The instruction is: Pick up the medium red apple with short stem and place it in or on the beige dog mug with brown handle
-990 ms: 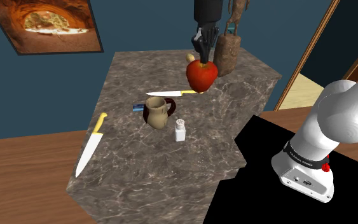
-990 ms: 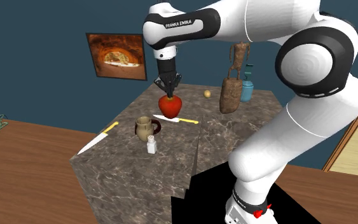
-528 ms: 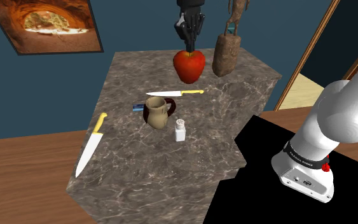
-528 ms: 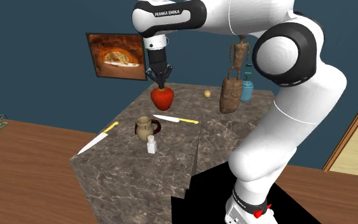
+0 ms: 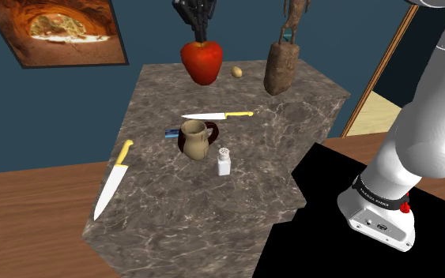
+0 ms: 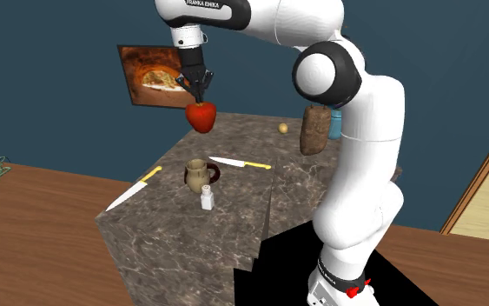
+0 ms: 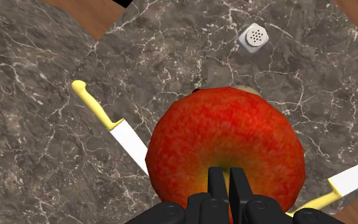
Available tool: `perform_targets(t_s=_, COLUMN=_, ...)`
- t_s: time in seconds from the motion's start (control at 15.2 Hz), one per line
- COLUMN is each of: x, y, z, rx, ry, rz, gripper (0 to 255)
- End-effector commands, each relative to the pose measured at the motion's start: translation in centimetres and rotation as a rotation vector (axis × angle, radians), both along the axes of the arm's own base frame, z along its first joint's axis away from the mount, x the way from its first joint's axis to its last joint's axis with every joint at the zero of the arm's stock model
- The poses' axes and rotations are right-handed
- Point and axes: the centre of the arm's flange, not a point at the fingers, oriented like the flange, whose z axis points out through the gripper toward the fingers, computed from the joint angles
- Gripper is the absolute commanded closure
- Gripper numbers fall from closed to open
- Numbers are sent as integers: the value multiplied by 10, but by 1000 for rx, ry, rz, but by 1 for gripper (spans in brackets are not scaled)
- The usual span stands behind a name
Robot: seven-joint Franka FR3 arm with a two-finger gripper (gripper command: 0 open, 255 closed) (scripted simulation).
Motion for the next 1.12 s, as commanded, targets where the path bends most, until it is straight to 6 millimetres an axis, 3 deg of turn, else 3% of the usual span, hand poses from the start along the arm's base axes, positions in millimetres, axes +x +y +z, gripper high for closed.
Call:
perform_targets(t_s=0.0, x=21, y=10, z=6, rx=1, ry=0, rz=-3, gripper=255)
perform_targets(t_s=1.06, x=21, y=10, z=-79, rx=1, ry=0, rz=-3, gripper=255)
